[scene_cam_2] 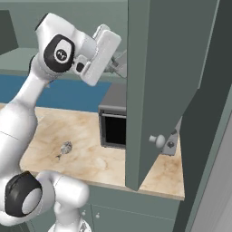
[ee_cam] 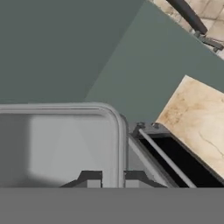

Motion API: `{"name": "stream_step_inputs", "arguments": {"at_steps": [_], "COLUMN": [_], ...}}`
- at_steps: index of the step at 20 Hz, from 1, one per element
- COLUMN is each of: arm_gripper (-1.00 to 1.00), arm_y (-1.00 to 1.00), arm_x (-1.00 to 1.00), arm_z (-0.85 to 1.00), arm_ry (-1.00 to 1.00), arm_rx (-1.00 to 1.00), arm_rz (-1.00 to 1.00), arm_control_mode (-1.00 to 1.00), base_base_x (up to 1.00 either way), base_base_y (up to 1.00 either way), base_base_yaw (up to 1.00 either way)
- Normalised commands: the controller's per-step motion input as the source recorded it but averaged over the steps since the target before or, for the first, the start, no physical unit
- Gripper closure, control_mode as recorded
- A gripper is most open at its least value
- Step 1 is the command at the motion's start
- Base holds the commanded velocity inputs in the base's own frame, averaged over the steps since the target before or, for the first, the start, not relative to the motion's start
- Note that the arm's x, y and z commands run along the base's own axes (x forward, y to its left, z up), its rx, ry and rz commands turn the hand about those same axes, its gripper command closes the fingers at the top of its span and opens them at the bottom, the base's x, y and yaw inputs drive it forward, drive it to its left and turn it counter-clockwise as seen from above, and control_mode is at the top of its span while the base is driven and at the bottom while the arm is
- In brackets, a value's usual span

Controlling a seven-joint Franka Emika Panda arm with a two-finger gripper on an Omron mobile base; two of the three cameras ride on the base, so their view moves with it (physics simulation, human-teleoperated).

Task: Retrieve the tupperware from the cabinet, then place the raw meat into the tupperware to avoid contamination.

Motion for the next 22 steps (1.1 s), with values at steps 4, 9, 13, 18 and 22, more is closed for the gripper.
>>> {"name": "stream_step_inputs", "arguments": {"at_steps": [4,9,13,18,22], "arm_gripper": [1.0,1.0,1.0,1.0,1.0], "arm_y": [0.52,0.63,0.71,0.4,0.26], "arm_x": [-0.87,-0.96,-0.78,-0.28,-0.1], "arm_z": [0.0,-0.02,-0.14,-0.27,-0.01], "arm_ry": [0.0,0.0,-0.03,-0.04,-0.12], "arm_rx": [0.0,0.0,0.0,0.0,0.0], "arm_rz": [-0.06,-0.01,0.0,0.0,0.01], "arm_control_mode": [-1.0,-1.0,-1.0,-1.0,-1.0], "base_base_x": [0.0,0.0,0.0,0.0,0.0], "base_base_y": [0.0,0.0,0.0,0.0,0.0], "base_base_yaw": [0.0,0.0,0.0,0.0,0.0]}}
